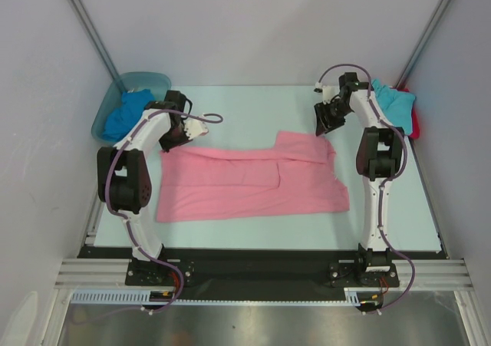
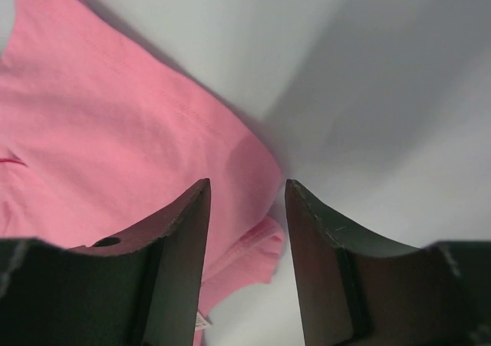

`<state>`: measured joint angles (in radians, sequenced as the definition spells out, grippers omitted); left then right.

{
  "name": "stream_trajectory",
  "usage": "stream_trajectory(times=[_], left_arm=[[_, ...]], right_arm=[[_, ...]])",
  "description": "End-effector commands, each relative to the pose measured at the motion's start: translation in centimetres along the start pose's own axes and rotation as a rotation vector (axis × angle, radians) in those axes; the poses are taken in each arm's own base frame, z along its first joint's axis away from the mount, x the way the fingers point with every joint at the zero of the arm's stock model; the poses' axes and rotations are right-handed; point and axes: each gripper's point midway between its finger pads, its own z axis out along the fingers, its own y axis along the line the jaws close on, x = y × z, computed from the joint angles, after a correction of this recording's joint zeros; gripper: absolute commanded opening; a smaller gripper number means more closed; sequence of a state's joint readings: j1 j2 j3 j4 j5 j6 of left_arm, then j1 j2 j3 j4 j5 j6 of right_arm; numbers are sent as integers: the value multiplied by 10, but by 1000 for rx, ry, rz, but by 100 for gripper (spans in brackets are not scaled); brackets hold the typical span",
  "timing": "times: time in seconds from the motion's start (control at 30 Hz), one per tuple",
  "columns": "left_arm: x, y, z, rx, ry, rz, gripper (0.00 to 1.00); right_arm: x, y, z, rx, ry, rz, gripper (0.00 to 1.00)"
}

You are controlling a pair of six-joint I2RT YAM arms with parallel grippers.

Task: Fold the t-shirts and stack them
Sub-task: Fold the tshirt

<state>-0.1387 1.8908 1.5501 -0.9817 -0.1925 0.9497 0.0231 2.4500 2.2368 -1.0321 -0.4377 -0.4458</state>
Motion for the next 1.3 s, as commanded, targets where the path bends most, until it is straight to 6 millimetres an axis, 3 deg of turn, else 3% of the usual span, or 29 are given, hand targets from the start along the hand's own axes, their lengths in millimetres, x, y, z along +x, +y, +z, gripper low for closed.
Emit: stream_trajectory(times=[0.0,0.33,0.63,0.73,0.83,0.97,1.03,1.1,1.27], left_arm=[[-5,10,-14,-45,-19,-12,0],[-9,13,-14,-48,-31,-8,0],[-10,7,-12,-40,-35,-8,0],[-10,7,-12,-40,-35,-13,0],[-11,6,-13,-42,-39,-15,1],[-10,6,-13,-44,-39,-14,0],[-10,6,-13,-44,-39,-14,0],[-10,6,-13,-46,-40,-14,0],[-10,7,-14,-49,-42,-14,0]], right_arm=[[-8,23,-21,-40,-28,-23,47],[0,25,-24,-27,-25,-24,36],[-2,19,-30,7,-30,-51,45],[-4,18,-30,7,-36,-50,39],[-3,21,-29,-4,-32,-46,24],[-1,20,-30,-3,-29,-45,13],[-1,21,-30,-4,-27,-46,15],[-1,21,-31,2,-25,-54,27],[0,20,-33,10,-22,-60,22]])
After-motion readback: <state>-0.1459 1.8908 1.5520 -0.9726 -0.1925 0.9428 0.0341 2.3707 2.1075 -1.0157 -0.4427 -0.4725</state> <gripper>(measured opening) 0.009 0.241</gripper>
